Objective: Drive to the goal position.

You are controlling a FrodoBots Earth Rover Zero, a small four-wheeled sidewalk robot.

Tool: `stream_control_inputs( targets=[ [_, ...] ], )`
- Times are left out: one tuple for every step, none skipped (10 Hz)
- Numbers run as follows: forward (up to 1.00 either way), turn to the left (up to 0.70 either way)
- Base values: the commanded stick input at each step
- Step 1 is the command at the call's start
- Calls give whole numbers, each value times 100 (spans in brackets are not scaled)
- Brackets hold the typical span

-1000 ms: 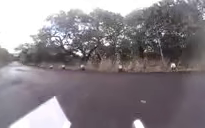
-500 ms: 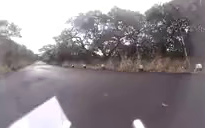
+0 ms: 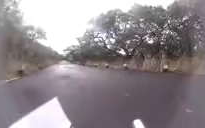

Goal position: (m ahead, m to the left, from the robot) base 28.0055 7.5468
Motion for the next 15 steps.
stream_control_inputs(
  targets=[
    [100,11],
    [100,0],
    [100,0],
    [100,0],
    [100,0],
    [100,0],
    [100,0],
    [100,0],
    [100,0],
    [100,0],
    [100,0],
    [100,0],
    [100,0],
    [100,0],
    [100,0]
  ],
)
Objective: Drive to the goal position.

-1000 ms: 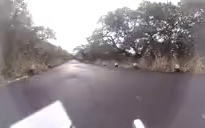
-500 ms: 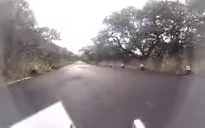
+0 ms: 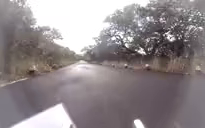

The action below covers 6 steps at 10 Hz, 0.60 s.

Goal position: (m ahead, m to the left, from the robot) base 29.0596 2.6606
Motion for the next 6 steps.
stream_control_inputs(
  targets=[
    [100,0],
    [100,0],
    [100,0],
    [100,0],
    [100,0],
    [100,0]
  ],
)
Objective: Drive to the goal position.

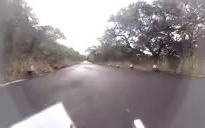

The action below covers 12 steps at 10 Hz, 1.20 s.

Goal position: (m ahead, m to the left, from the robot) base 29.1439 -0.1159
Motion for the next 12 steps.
stream_control_inputs(
  targets=[
    [100,0],
    [100,0],
    [100,0],
    [100,0],
    [100,0],
    [100,0],
    [100,0],
    [100,0],
    [100,0],
    [100,0],
    [100,0],
    [100,0]
  ],
)
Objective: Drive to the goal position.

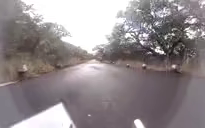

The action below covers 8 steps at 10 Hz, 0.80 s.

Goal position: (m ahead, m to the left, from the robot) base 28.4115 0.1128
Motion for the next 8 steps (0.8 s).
stream_control_inputs(
  targets=[
    [100,0],
    [100,0],
    [100,0],
    [100,0],
    [100,0],
    [100,0],
    [100,0],
    [100,0]
  ],
)
